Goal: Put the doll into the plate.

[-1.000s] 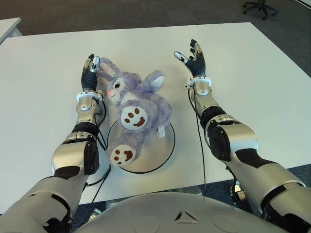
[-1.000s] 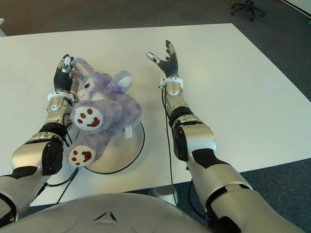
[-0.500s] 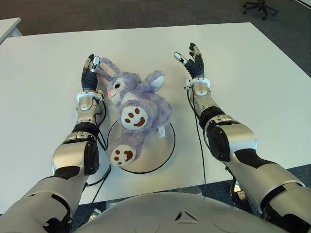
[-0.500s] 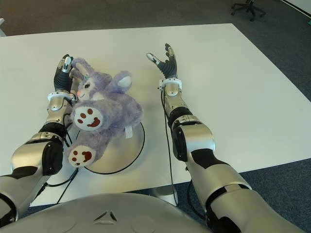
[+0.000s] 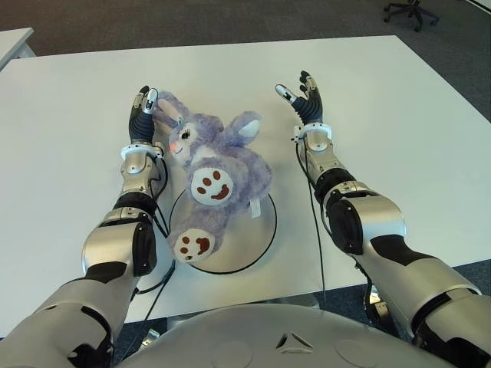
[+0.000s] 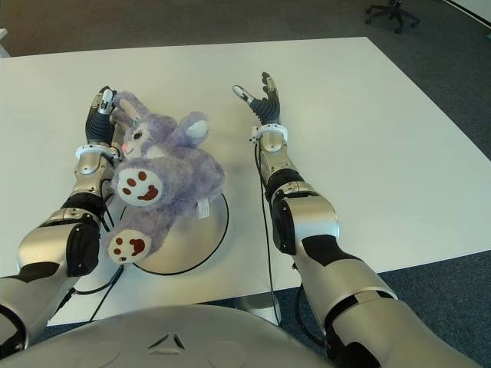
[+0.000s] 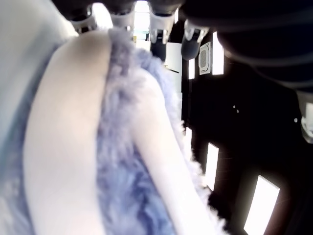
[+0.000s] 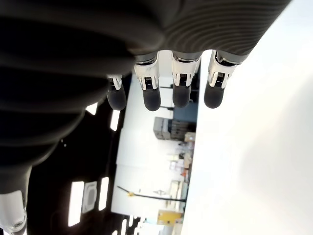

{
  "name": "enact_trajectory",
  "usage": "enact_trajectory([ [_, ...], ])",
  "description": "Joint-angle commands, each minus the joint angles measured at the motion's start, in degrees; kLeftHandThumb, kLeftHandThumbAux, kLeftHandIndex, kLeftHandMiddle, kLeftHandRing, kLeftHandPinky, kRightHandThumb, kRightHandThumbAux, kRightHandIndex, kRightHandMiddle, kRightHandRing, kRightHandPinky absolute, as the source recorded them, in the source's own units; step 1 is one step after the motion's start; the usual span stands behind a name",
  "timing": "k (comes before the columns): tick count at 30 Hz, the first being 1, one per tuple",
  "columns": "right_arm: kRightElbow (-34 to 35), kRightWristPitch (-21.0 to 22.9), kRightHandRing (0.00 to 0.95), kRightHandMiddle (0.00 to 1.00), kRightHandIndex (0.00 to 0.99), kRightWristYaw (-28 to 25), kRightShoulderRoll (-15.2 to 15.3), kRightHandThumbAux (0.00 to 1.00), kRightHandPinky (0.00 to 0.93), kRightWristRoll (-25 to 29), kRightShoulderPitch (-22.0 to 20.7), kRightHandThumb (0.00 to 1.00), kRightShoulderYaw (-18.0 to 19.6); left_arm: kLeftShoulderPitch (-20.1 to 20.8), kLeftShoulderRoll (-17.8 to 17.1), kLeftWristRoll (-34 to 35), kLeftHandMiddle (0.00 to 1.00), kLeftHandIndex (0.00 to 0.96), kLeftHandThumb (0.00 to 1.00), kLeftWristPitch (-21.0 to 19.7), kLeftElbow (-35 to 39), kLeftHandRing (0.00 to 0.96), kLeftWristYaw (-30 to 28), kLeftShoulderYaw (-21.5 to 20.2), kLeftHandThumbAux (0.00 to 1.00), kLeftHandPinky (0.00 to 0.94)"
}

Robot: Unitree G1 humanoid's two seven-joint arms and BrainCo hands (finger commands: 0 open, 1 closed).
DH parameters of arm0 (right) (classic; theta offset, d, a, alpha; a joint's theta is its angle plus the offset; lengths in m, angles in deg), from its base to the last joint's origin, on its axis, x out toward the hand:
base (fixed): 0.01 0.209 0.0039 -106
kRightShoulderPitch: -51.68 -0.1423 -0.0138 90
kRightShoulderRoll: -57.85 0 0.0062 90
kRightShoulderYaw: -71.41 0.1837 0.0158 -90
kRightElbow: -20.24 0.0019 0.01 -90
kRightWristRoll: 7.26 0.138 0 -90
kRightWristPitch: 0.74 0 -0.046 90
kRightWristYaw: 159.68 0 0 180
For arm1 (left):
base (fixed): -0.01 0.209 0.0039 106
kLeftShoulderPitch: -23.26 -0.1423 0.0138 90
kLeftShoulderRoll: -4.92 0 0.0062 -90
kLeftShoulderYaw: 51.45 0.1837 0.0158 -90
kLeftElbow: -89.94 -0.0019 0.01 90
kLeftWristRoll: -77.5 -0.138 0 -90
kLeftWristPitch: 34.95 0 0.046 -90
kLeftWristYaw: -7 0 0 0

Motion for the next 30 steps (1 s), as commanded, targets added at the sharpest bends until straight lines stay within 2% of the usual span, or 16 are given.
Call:
enact_trajectory([
  [1,-0.50,1.83,0.000,0.000,0.000,-1.46,-0.55,0.585,0.000,1.30,0.26,0.000,0.73,-5.28,2.45,-0.33,0.103,0.000,0.000,-4.16,-4.08,0.042,0.86,0.33,0.359,0.000],
  [11,-0.47,2.44,0.000,0.000,0.000,-2.15,-0.93,0.618,0.000,2.23,0.59,0.000,1.64,-5.48,2.37,-0.24,0.098,0.000,0.000,-3.92,-3.98,0.032,0.54,0.28,0.365,0.000],
  [27,-0.61,2.19,0.000,0.000,0.000,-3.35,-1.31,0.589,0.000,2.82,1.63,0.000,2.61,-5.91,2.26,-0.44,0.097,0.000,0.000,-3.23,-3.82,0.025,0.07,0.52,0.358,0.000],
  [30,-0.63,2.07,0.000,0.000,0.000,-3.38,-1.46,0.559,0.000,2.65,1.95,0.000,2.53,-5.92,2.10,-0.56,0.096,0.000,0.000,-3.18,-3.88,0.025,-0.06,0.60,0.358,0.000],
])
